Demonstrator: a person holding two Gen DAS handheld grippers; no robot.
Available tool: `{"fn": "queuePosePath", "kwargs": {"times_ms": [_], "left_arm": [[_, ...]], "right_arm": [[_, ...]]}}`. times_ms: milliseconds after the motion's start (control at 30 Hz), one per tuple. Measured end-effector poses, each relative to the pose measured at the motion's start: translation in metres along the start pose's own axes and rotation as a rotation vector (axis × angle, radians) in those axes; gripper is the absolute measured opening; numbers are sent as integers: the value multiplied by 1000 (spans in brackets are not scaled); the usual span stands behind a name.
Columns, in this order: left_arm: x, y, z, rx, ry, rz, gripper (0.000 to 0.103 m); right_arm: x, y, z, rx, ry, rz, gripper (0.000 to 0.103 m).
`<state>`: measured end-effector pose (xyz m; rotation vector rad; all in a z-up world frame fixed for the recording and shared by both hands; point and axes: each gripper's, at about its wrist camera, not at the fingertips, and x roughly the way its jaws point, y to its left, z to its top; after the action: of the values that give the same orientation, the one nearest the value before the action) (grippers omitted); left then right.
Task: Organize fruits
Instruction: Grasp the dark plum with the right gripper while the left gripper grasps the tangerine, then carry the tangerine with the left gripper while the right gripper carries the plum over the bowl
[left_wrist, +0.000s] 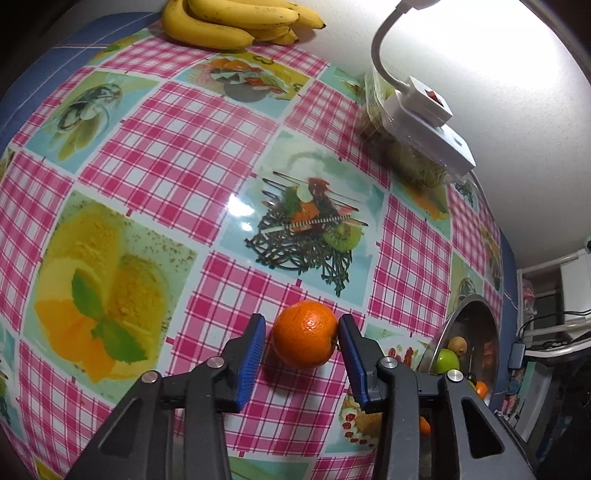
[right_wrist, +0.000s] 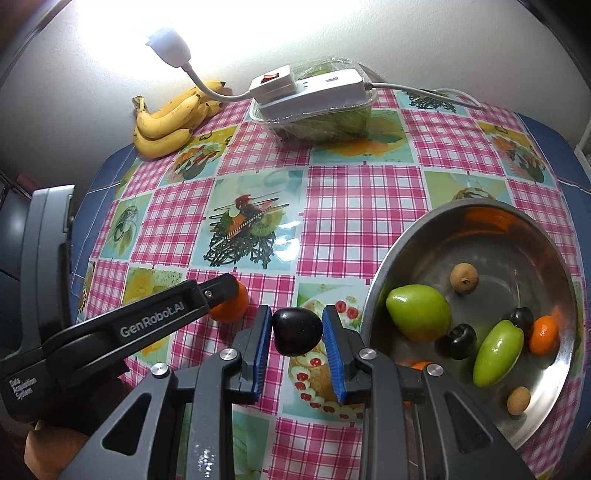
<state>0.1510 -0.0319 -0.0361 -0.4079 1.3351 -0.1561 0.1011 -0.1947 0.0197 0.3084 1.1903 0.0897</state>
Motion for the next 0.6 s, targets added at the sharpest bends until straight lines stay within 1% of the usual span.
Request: {"fn": "queuePosePath", "kwargs": {"times_ms": [33, 67, 233, 367, 467, 600], "left_arm": [[0, -1, 0, 3, -1, 2, 44], [0, -2, -1, 3, -4, 1, 39], [-7, -1, -1, -11, -30, 3, 38], [-22, -3, 0, -3, -69, -17, 38], [-31, -11, -1, 18, -86, -28, 38], [-37, -25, -7, 59, -95, -37, 38]], "right_arm": [[-1, -1, 0, 2, -1, 1, 29], [-2, -2, -1, 5, -3, 0, 29], [-11, -8, -3, 19, -18, 3, 29], [-23, -14, -3, 35, -44, 11, 29], [-29, -25, -5, 62, -53, 2, 29], [-33, -53, -12, 144, -48, -16, 29]]}}
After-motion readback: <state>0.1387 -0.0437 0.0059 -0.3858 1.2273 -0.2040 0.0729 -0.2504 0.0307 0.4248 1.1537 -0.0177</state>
